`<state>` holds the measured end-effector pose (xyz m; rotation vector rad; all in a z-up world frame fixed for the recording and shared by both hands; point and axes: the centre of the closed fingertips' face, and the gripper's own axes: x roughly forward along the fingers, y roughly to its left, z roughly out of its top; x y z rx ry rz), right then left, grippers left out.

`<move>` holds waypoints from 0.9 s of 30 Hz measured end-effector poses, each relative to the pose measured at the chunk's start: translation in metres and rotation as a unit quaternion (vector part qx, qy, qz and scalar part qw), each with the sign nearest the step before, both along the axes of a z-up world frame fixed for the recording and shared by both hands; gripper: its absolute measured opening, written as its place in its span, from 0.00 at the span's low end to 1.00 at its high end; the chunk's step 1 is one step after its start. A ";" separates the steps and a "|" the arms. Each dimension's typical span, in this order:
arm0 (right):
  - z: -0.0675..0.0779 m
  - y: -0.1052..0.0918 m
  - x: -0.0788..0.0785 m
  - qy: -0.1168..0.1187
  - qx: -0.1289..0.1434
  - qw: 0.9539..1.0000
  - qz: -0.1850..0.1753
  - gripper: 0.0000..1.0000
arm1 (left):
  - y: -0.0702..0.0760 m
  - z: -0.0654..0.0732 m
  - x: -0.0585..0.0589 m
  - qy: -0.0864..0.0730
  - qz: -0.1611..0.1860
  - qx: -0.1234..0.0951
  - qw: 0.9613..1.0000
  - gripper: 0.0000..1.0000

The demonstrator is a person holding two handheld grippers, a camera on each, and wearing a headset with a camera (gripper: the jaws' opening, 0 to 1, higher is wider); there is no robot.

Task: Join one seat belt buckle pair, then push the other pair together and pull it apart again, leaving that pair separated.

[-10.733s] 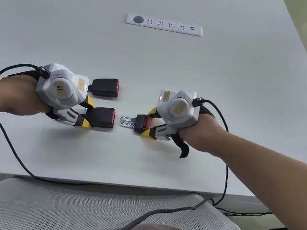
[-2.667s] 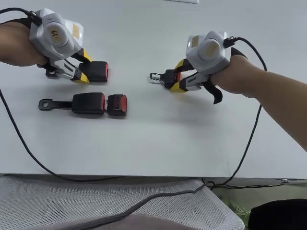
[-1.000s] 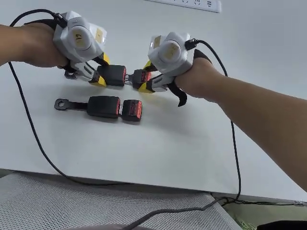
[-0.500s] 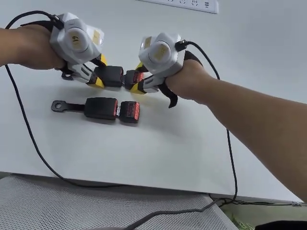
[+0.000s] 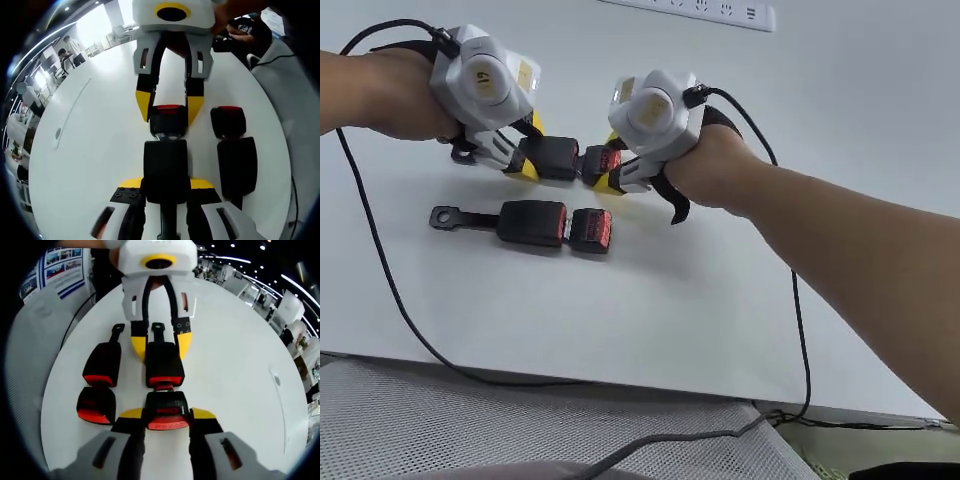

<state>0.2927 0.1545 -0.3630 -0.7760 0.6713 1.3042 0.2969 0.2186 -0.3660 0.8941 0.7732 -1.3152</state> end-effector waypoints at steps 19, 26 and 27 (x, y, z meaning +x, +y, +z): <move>0.001 -0.047 -0.010 0.016 0.023 0.999 -0.030 0.34 | 0.000 -0.002 0.000 0.002 0.005 0.001 1.000 0.32; 0.001 -0.086 -0.013 0.009 0.002 0.999 -0.040 0.35 | 0.000 -0.001 -0.003 0.004 0.011 0.003 1.000 0.32; 0.002 -0.094 -0.013 0.009 -0.001 0.999 -0.046 0.35 | 0.000 0.000 -0.004 0.005 0.013 0.003 1.000 0.32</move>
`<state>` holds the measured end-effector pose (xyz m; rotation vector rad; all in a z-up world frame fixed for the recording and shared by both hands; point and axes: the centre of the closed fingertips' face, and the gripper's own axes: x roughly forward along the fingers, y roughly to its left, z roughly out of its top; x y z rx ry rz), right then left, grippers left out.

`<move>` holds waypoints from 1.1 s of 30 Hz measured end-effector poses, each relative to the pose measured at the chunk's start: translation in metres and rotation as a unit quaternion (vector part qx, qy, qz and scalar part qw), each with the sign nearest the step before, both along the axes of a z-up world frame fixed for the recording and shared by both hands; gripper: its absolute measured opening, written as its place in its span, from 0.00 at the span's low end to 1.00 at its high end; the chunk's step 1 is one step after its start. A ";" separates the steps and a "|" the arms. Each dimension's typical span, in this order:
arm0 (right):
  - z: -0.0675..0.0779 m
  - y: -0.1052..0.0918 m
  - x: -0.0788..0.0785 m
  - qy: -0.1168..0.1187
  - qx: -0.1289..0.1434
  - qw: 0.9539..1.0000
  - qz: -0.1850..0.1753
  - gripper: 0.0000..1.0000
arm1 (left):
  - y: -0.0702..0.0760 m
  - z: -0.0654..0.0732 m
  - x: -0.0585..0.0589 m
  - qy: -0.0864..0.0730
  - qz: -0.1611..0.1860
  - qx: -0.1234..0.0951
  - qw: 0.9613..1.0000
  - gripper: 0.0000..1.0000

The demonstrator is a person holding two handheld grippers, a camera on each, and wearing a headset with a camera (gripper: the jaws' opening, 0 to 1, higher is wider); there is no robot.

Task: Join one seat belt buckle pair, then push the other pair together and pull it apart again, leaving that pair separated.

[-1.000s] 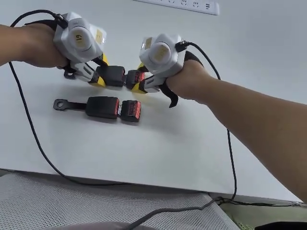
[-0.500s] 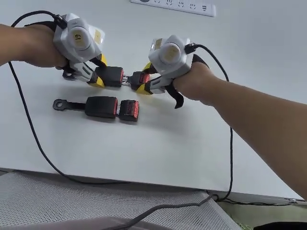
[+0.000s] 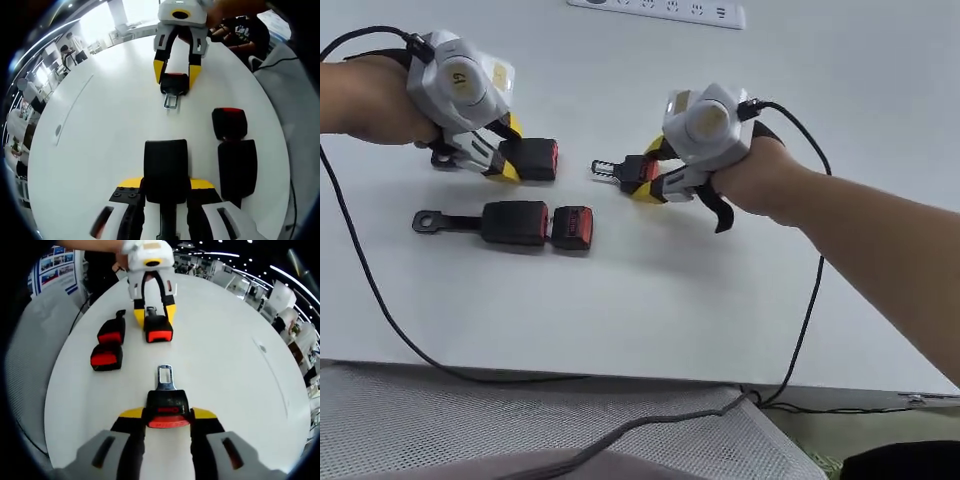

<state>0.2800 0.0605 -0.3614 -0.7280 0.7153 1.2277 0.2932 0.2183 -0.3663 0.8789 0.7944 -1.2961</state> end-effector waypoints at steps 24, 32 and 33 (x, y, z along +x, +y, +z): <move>-0.005 -0.110 -0.013 0.008 -0.082 0.996 -0.037 0.36 | -0.003 0.002 -0.002 0.008 0.012 -0.005 1.000 0.33; 0.006 -0.116 -0.001 -0.024 -0.080 0.993 -0.078 0.50 | 0.011 0.003 -0.004 0.004 0.036 0.001 0.999 0.35; 0.010 -0.116 -0.001 -0.027 -0.073 0.993 -0.088 0.53 | 0.015 0.003 -0.004 0.000 0.036 0.004 0.999 0.36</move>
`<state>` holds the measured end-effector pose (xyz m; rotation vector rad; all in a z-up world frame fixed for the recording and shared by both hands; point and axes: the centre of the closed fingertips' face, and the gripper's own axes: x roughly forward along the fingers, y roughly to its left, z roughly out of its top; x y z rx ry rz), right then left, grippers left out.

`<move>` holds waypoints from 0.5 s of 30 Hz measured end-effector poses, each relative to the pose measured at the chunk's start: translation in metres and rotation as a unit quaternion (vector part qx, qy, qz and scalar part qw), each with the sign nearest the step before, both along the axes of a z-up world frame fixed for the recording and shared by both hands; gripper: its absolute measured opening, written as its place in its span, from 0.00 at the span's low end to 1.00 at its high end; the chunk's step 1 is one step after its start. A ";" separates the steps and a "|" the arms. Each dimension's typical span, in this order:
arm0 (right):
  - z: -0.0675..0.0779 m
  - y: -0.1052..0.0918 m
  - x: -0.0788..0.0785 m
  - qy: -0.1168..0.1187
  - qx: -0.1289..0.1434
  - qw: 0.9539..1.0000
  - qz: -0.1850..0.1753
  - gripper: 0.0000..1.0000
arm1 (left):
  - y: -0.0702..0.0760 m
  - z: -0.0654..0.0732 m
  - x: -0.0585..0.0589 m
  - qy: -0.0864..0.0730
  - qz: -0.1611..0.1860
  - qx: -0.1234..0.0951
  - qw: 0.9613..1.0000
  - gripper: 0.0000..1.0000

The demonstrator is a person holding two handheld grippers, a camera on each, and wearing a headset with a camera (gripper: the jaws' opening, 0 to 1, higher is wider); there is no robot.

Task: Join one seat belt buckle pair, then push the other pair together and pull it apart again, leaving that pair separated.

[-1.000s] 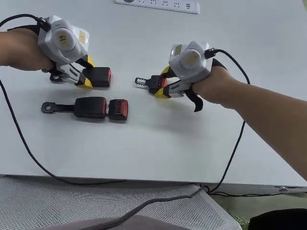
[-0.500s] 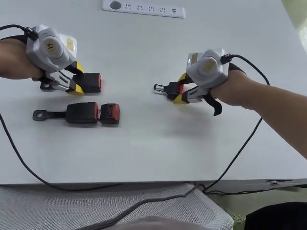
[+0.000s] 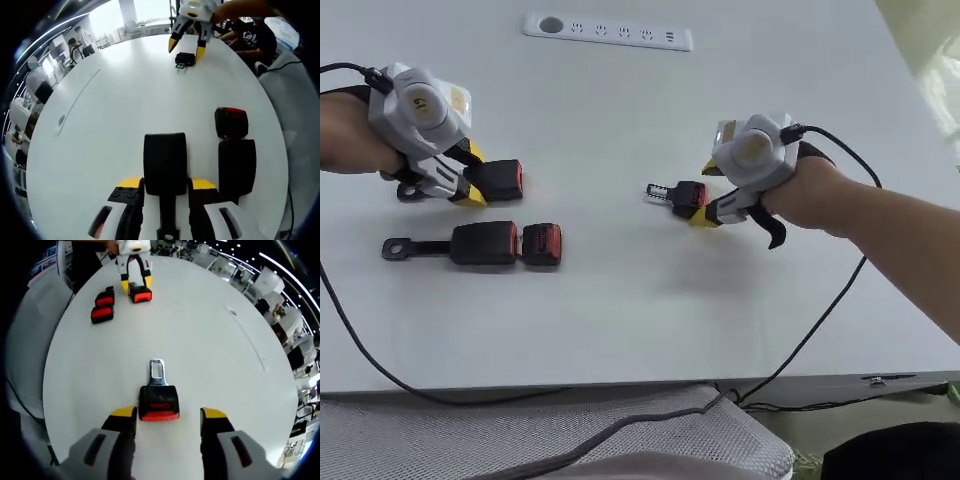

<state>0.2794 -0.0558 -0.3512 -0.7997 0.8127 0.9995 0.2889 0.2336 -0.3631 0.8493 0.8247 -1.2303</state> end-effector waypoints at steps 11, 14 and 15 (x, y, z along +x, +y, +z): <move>0.033 0.019 -0.039 -0.016 0.087 0.994 -0.061 0.69 | 0.032 0.044 -0.029 -0.044 0.080 -0.055 0.994 0.55; 0.037 0.021 -0.048 -0.020 0.099 0.992 -0.080 0.82 | 0.037 0.052 -0.047 -0.051 0.092 -0.067 0.992 0.61; 0.038 0.023 -0.054 -0.022 0.103 0.991 -0.081 0.84 | 0.041 0.055 -0.055 -0.052 0.103 -0.073 0.991 0.63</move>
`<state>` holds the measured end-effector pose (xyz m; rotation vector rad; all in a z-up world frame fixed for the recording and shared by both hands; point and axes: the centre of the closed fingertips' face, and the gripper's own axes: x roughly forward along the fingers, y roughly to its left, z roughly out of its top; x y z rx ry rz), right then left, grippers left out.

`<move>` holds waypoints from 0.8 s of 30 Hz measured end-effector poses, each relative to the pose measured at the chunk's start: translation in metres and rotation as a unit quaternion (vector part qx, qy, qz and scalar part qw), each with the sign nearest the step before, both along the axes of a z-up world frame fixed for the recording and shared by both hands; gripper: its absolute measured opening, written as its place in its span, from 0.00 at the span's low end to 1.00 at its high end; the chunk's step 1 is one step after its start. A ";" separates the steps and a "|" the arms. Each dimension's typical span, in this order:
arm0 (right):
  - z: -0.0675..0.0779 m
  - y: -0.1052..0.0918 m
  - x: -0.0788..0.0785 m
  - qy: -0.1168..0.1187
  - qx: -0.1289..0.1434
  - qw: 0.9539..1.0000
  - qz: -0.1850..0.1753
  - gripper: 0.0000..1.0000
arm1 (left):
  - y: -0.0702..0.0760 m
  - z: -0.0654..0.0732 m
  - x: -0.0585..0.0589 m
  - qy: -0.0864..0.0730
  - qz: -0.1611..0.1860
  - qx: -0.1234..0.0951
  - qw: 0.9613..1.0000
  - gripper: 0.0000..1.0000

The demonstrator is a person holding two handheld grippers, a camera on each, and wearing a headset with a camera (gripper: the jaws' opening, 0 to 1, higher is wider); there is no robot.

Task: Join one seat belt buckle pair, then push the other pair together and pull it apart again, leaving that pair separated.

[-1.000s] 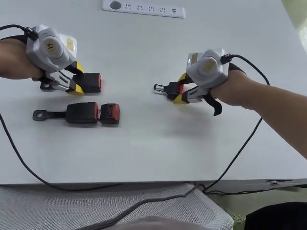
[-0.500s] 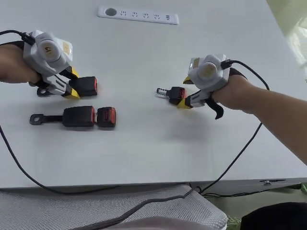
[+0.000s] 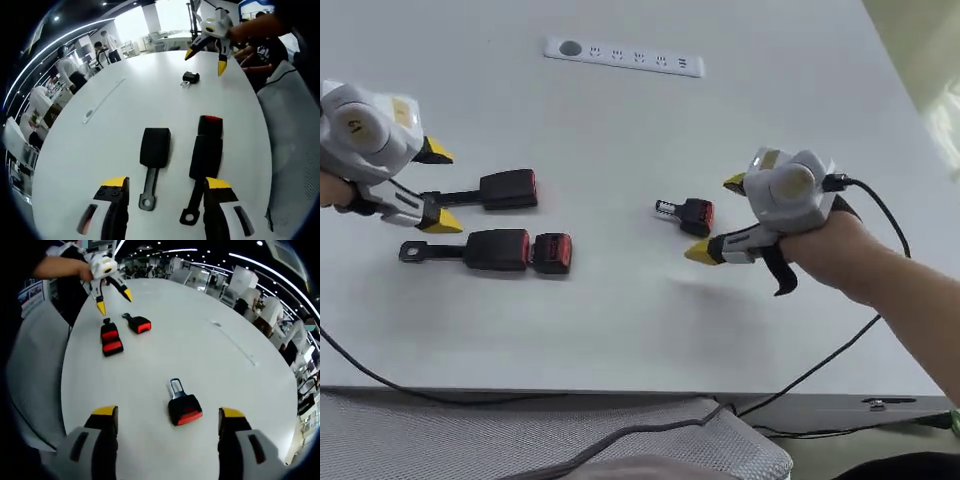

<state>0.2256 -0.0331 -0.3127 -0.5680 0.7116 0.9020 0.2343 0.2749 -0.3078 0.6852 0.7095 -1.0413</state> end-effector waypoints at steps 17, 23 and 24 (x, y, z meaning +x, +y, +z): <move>0.018 -0.011 -0.060 -0.010 0.069 0.997 -0.043 1.00 | 0.058 0.025 -0.067 0.003 0.152 -0.059 0.987 0.90; 0.029 -0.021 -0.059 -0.026 0.083 0.994 -0.066 1.00 | 0.076 0.025 -0.075 0.008 0.195 -0.069 0.978 1.00; 0.030 -0.022 -0.058 -0.028 0.084 0.994 -0.069 1.00 | 0.079 0.026 -0.074 0.002 0.195 -0.068 0.978 1.00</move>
